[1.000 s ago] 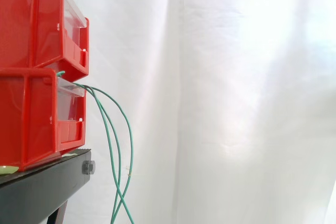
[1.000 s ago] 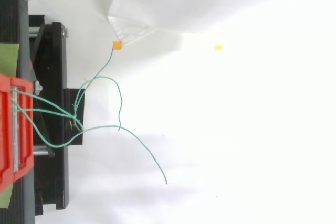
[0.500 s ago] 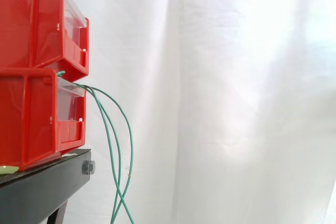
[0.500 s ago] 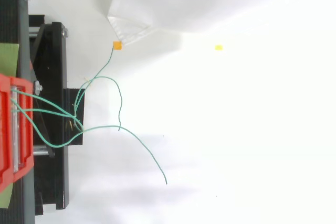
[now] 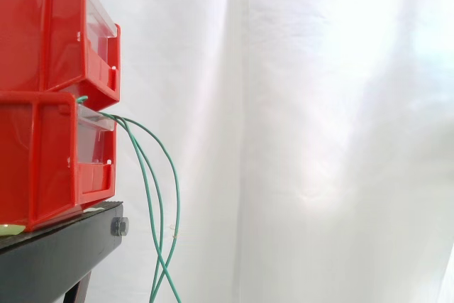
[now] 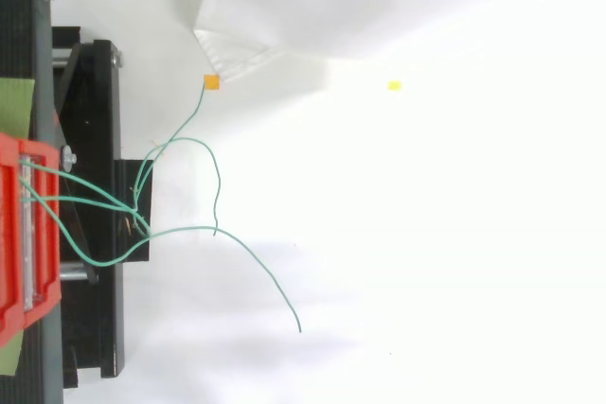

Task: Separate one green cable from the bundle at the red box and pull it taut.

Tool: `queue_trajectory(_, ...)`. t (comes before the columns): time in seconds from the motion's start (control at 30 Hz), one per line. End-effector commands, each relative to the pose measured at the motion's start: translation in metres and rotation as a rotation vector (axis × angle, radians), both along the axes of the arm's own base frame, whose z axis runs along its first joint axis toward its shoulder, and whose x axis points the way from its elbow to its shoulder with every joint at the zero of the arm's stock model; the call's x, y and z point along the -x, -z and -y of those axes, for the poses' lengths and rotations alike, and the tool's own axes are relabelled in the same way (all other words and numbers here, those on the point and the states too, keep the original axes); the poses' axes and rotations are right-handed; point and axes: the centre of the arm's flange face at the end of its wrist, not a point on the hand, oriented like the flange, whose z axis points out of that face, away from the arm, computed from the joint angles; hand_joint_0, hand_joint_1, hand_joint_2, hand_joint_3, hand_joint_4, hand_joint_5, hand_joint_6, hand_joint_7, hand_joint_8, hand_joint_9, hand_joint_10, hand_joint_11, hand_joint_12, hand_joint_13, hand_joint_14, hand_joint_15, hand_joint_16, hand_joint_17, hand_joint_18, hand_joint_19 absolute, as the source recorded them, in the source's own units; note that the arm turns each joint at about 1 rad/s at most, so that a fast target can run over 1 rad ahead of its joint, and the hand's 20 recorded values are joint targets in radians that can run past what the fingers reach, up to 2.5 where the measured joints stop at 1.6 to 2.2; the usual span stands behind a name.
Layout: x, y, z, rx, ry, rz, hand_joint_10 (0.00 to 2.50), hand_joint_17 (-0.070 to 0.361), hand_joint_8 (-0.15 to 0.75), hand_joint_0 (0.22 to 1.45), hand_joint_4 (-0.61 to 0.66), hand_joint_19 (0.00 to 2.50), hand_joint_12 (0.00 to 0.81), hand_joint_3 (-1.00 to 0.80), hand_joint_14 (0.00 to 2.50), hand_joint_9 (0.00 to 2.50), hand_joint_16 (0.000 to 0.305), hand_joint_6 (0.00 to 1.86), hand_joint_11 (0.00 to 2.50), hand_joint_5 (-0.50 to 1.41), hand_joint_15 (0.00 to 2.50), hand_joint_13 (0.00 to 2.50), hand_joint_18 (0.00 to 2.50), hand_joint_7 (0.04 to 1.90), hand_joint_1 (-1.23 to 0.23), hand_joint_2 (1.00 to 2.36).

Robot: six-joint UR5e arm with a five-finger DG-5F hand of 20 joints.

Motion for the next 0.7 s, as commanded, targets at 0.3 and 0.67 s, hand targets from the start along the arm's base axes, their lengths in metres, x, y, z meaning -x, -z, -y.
queue_trajectory(0.3, -0.0001, -0.0006, 0.0000, 0.000, 0.000, 0.001, 0.02, 0.069, 0.301, 0.50, 0.21, 0.73, 0.457, -0.50, 0.01, 0.98, 0.031, 0.50, 0.58, -0.16, 0.66, 1.07, 0.40, 0.77, -0.78, 1.00)
queue_trajectory(0.67, 0.0002, 0.0000, 0.0001, 0.000, 0.000, 0.000, 0.02, 0.072, 0.281, 0.50, 0.22, 0.73, 0.454, -0.50, 0.02, 1.01, 0.032, 0.50, 0.57, -0.15, 0.65, 1.09, 0.41, 0.77, -0.71, 1.00)
